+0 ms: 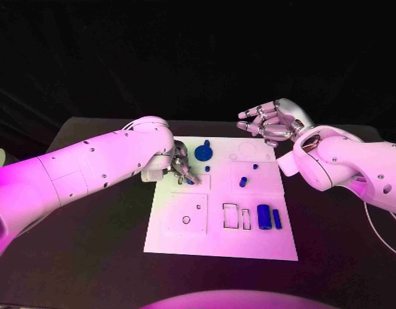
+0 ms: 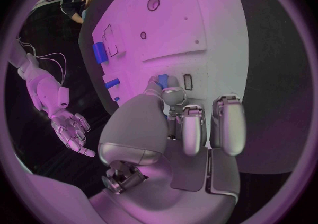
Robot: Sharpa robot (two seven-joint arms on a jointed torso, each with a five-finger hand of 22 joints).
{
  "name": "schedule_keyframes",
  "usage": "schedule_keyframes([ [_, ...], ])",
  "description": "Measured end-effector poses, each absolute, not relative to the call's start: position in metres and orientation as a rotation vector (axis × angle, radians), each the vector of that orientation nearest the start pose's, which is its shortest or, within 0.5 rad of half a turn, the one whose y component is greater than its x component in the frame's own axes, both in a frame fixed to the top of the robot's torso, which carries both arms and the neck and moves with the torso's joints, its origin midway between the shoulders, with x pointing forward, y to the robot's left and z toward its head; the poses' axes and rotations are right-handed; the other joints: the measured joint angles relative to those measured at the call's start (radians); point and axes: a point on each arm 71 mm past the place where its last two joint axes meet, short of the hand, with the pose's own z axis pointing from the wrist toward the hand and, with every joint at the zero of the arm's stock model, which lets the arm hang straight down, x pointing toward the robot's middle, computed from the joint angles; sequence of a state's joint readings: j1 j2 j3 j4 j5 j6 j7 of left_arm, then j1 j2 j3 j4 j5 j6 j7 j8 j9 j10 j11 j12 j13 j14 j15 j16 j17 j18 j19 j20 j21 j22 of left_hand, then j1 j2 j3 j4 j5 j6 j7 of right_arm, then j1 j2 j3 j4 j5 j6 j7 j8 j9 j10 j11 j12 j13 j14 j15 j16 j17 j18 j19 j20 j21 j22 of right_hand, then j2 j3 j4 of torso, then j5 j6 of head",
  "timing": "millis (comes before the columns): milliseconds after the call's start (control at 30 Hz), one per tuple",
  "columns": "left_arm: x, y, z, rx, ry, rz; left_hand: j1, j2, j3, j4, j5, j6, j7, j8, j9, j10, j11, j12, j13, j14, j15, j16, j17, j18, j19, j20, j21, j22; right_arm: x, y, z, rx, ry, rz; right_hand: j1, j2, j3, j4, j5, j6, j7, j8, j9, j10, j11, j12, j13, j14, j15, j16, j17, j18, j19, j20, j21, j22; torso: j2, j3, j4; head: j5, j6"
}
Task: Assemble the parts on the task board
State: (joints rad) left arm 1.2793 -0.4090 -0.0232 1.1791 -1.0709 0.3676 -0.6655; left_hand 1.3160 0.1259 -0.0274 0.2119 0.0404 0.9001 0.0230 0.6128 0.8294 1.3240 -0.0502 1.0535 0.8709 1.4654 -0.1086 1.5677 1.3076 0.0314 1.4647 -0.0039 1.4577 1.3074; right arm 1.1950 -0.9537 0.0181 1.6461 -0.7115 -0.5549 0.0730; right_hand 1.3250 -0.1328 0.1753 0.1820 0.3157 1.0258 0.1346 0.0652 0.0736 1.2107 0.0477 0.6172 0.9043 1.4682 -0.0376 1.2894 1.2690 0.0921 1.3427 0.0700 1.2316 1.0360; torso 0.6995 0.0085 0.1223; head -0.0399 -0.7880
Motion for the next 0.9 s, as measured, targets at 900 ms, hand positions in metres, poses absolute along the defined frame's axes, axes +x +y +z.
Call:
schedule_keyframes([
  [900,0.5265,0.0973,-0.2049,-0.016,2.438,-0.301,0.043,0.012,0.009,0.006,0.003,-0.019,0.023,-0.083,-0.032,-0.002,0.016,0.066,0.086,0.0,0.014,0.0,0.0,0.0,0.0,0.007,-0.015,0.0,0.4741,-0.233,-0.1505,0.594,1.49,1.037,0.0,0.0,0.0,0.0,0.0,0.0,0.0,0.0,0.0,0.001,0.001,0.0,0.0,0.0,0.0,0.0,0.0,0.0,0.0,0.0,0.0,0.0,-0.001,0.0007,0.0002,0.002,0.002],
])
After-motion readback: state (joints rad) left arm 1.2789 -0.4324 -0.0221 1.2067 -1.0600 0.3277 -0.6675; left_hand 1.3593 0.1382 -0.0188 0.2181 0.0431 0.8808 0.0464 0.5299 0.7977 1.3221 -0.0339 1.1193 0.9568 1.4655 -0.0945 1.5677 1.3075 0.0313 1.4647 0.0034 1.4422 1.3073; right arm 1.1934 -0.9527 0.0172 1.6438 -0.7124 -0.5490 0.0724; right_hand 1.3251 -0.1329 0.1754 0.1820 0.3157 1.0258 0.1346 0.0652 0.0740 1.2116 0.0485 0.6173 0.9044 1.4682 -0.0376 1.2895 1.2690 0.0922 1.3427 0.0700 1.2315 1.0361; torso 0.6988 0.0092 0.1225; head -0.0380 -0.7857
